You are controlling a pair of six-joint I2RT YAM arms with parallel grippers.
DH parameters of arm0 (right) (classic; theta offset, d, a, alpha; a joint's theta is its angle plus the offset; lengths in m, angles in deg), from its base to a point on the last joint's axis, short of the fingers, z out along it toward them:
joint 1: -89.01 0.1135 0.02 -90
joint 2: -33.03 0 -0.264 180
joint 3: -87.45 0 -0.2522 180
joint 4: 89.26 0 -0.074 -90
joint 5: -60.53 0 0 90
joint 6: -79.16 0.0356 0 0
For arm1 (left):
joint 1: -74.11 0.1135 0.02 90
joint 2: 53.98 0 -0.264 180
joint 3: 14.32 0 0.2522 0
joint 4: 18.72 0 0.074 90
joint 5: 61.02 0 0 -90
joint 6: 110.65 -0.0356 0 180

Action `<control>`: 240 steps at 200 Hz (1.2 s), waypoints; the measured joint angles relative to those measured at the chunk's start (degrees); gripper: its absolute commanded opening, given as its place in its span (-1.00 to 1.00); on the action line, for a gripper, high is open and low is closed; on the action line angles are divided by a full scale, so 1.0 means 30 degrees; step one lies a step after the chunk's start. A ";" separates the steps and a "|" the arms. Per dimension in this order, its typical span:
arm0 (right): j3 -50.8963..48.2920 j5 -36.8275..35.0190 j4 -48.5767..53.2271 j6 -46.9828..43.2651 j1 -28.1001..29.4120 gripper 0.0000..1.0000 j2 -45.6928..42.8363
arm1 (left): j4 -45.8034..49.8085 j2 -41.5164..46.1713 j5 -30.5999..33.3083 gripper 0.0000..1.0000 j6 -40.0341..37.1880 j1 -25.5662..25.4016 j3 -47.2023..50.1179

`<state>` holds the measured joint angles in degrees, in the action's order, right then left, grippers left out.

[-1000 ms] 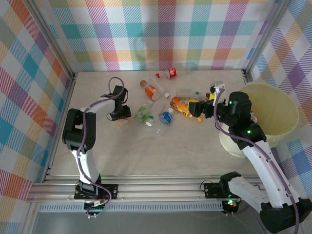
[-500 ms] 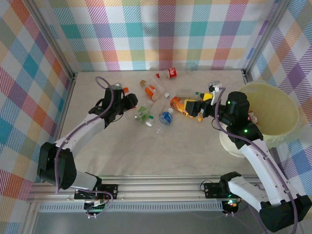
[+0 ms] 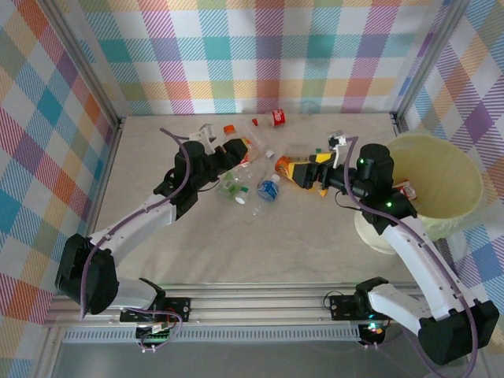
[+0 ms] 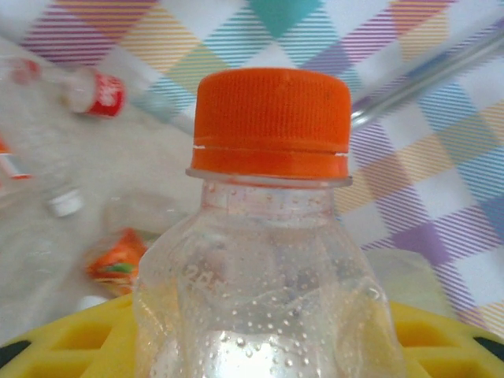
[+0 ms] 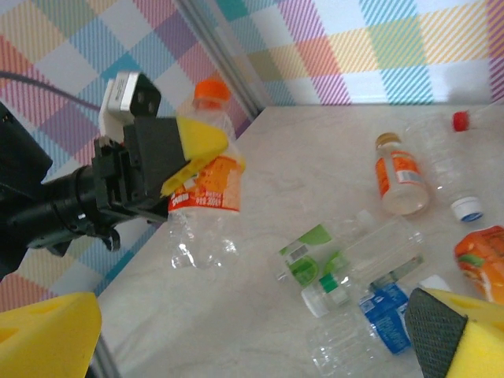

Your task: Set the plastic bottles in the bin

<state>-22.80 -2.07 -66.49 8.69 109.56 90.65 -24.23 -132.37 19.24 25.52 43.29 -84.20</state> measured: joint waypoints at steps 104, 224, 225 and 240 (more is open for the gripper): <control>0.0962 0.3577 -0.1996 0.0911 0.1749 0.99 0.2739 | -0.4860 -0.1923 -0.2186 0.02 0.1406 -0.2018 -0.1632; 0.3060 0.3381 -0.1778 0.0357 0.1851 0.34 0.4896 | -0.6747 -0.2535 -0.2973 0.02 0.2331 -0.2630 -0.1967; 0.3060 0.3381 -0.1770 0.0350 0.1858 0.33 0.4896 | -0.6747 -0.2535 -0.2973 0.02 0.2331 -0.2637 -0.1967; 0.3060 0.3366 -0.1654 0.0342 0.1836 0.27 0.4903 | -0.6856 -0.2630 -0.3038 0.02 0.2324 -0.2703 -0.2025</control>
<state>-13.62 8.03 -71.45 9.71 115.07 105.36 -44.79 -140.26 10.13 32.49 35.18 -90.28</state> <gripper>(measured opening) 0.661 0.526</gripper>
